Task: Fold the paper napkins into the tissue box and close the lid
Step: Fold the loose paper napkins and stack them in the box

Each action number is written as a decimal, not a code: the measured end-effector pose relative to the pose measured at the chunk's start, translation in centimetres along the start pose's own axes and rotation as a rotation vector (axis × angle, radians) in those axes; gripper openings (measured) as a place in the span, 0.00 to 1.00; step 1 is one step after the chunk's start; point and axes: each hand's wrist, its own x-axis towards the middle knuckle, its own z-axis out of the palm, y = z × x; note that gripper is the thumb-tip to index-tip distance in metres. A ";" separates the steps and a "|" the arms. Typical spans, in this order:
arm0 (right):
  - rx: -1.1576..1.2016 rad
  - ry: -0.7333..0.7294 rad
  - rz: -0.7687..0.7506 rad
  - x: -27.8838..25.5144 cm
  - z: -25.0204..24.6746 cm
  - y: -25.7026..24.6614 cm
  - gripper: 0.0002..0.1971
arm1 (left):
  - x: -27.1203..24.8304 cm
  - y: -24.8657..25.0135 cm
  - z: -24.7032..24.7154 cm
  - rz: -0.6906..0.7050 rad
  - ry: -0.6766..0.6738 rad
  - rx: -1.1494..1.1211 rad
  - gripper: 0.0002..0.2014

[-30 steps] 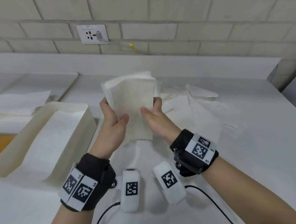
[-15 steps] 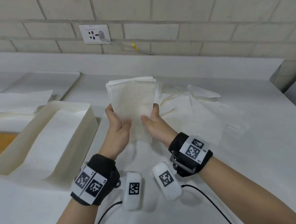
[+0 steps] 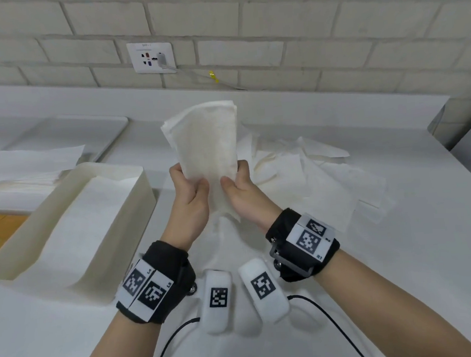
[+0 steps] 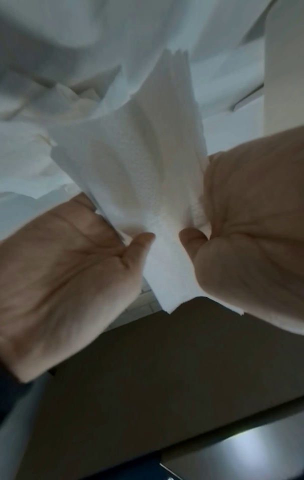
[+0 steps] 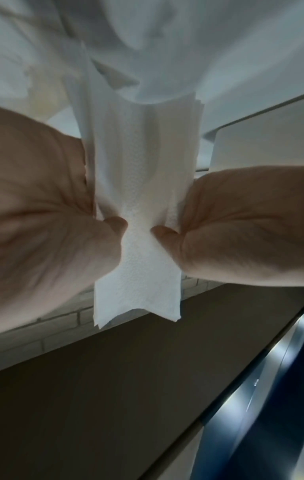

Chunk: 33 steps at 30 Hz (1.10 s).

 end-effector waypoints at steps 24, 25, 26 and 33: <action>-1.131 -0.037 -0.222 2.5 -5.1 -4.3 0.14 | 0.4 -1.3 -3.7 -0.092 0.016 0.240 0.17; -1.231 -0.061 -0.224 2.2 -4.7 -4.2 0.14 | 0.3 -2.1 -3.5 -0.133 0.006 0.215 0.18; -1.312 -0.102 -0.217 2.0 -4.1 -3.7 0.15 | 0.2 -2.8 -3.2 -0.182 -0.006 0.180 0.20; -1.383 -0.152 -0.165 1.2 -2.7 -1.9 0.13 | 0.4 -4.5 -2.5 -0.279 0.022 0.074 0.19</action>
